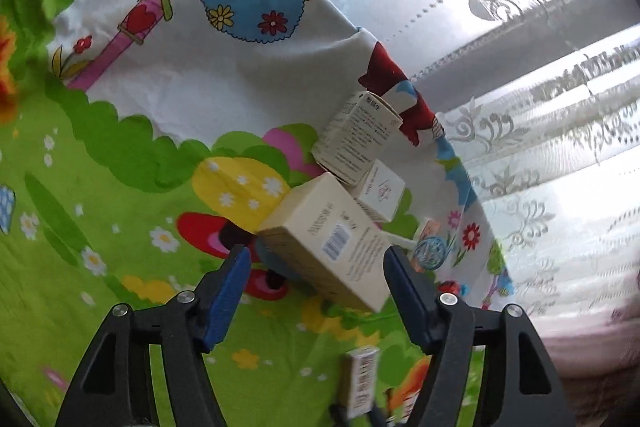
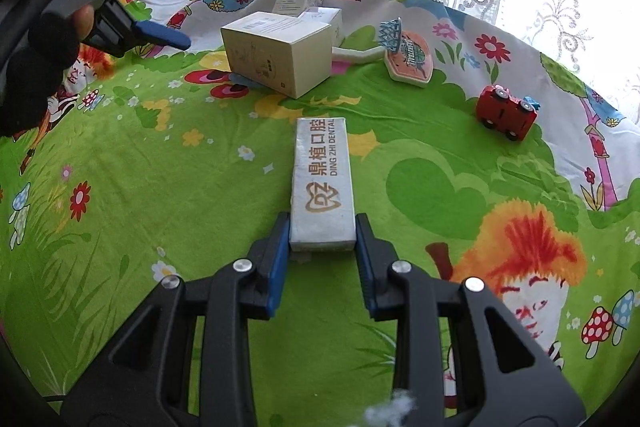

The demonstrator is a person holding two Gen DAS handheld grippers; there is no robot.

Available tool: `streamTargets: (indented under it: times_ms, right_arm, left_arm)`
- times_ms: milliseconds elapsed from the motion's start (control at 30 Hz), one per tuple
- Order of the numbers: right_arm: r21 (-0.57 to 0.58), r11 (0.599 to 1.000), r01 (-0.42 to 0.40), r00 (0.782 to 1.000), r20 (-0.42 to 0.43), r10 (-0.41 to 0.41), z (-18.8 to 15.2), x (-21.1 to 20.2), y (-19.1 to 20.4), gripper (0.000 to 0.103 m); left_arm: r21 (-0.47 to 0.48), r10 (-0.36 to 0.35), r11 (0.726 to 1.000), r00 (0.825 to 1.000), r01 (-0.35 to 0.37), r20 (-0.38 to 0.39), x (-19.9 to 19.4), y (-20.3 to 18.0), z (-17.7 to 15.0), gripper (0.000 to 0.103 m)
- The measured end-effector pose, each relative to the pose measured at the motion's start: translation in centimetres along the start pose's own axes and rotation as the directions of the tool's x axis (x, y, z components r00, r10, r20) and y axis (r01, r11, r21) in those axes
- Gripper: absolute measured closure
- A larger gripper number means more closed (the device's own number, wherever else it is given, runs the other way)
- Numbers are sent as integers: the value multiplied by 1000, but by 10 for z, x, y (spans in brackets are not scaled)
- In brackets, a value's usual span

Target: Organize rigid objects

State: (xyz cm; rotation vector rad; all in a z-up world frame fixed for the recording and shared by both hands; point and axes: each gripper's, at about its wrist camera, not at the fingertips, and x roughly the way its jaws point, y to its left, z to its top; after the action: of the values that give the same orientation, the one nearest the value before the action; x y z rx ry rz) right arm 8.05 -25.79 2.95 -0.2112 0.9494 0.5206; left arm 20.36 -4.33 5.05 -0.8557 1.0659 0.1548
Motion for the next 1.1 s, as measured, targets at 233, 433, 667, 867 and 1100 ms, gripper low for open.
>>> streamTargets:
  times_ms: [233, 433, 667, 867, 1100]
  right_arm:
    - [9, 1000, -2, 1000, 0, 2, 0, 0, 0, 68]
    - [25, 1000, -16, 1000, 1, 16, 0, 0, -1, 67]
    - [22, 1000, -9, 1000, 1, 9, 0, 0, 1, 67]
    - [24, 1000, -11, 1000, 0, 11, 1, 0, 0, 67]
    - [32, 999, -21, 1000, 2, 21, 1, 0, -1, 67]
  left_arm:
    - [-78, 149, 986, 988, -145, 41, 54, -50, -4, 29]
    - [49, 147, 988, 989, -147, 2, 62, -30, -1, 16]
    - [-89, 83, 992, 994, -88, -65, 43, -1, 22, 18]
    - [-313, 164, 936, 986, -158, -9, 33, -15, 11, 18]
    - [-303, 343, 897, 939, -321, 23, 52, -70, 9, 18]
